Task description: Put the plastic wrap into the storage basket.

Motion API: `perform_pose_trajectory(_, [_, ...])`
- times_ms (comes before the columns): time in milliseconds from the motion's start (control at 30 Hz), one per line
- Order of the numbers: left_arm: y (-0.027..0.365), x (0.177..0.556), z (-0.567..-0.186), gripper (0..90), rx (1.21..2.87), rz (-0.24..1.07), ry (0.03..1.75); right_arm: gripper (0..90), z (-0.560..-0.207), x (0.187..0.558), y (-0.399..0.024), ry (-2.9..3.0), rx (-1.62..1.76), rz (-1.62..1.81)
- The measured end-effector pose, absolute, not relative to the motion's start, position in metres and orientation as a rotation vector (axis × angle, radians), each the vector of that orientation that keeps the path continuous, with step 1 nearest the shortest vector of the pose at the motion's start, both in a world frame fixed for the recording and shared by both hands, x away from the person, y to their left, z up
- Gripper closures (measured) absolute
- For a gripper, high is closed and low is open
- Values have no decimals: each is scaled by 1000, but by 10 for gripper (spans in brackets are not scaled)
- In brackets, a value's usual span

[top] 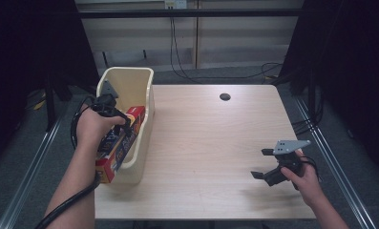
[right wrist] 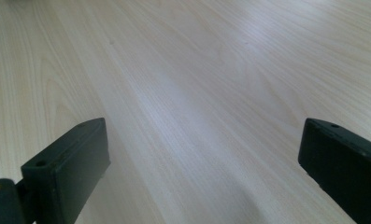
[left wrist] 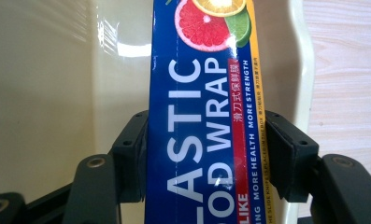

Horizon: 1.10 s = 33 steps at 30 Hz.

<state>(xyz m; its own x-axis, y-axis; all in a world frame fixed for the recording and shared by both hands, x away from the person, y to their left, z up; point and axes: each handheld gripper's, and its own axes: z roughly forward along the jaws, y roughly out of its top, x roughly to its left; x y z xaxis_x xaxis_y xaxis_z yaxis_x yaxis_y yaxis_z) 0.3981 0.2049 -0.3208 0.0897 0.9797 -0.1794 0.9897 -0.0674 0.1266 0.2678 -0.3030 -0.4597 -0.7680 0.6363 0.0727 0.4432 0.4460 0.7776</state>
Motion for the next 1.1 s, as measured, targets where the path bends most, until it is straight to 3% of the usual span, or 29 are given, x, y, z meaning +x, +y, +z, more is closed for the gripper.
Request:
perform_pose_trajectory(567, [203, 403, -330, 392, 2153, -74, 2022, 19, -460, 266, -306, 2469, 946, 1222])
perform_pose_trajectory(1100, [193, 404, -296, 311, 2055, -50, 1879, 18, -459, 265, -308, 2453, 948, 1226])
